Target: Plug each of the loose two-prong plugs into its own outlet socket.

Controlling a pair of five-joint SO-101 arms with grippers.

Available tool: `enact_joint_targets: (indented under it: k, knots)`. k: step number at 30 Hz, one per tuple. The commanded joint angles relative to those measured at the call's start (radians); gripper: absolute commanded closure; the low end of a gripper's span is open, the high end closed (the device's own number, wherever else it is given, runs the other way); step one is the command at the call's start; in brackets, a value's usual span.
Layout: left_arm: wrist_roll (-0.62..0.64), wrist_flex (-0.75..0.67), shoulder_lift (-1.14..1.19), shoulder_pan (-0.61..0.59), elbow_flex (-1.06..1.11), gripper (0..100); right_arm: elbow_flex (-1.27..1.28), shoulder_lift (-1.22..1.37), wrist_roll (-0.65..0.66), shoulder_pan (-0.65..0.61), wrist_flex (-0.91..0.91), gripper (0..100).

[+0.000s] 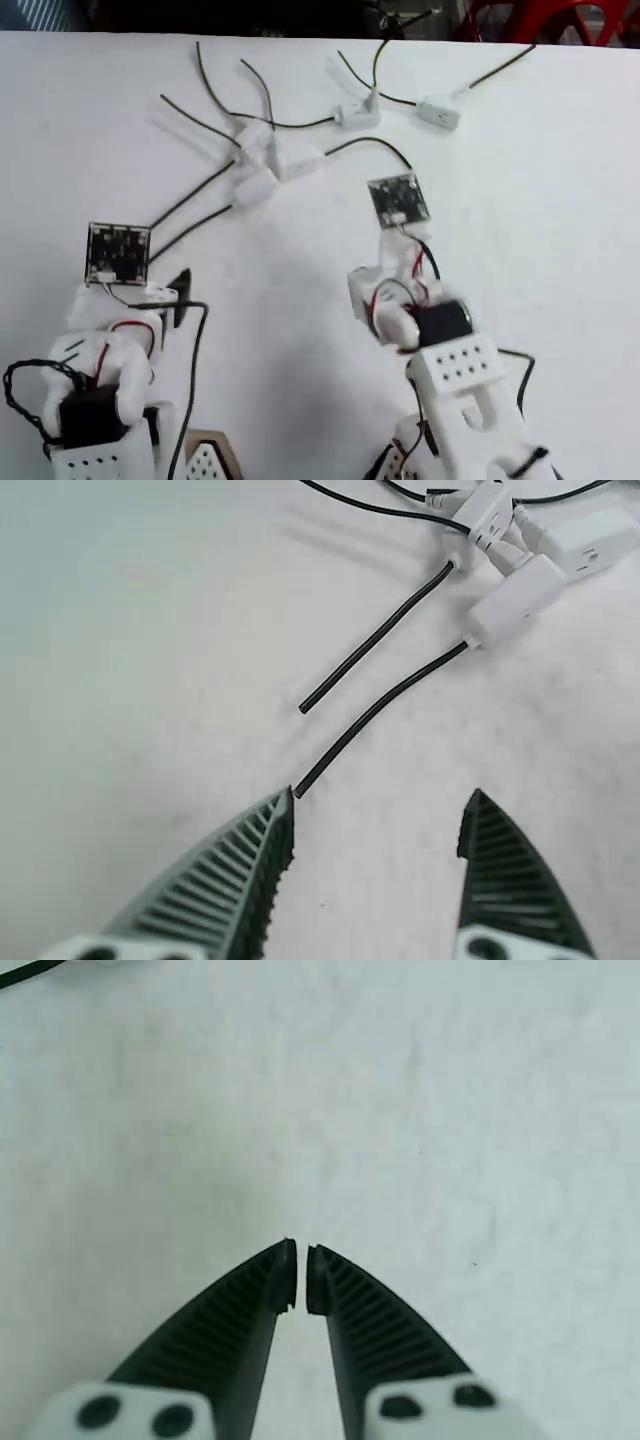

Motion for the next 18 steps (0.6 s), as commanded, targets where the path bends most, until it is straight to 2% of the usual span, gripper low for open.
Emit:
enact_joint_targets:
  k: [1,11,14,18]
  knots:
    - [0.008,-0.092,-0.016,0.013,0.072,73,0.115,-0.185,-0.008,0.039,-0.035,98.1]
    - [0.008,-0.230,-0.016,0.013,0.250,73,0.443,-0.673,-0.005,0.090,-0.028,98.1]
    - [0.008,-0.262,-0.016,0.013,0.296,73,0.514,-0.805,-0.003,0.090,0.025,98.1]
    - [0.008,-0.282,-0.016,0.013,0.313,74,0.532,-0.805,-0.002,0.090,0.051,98.1]
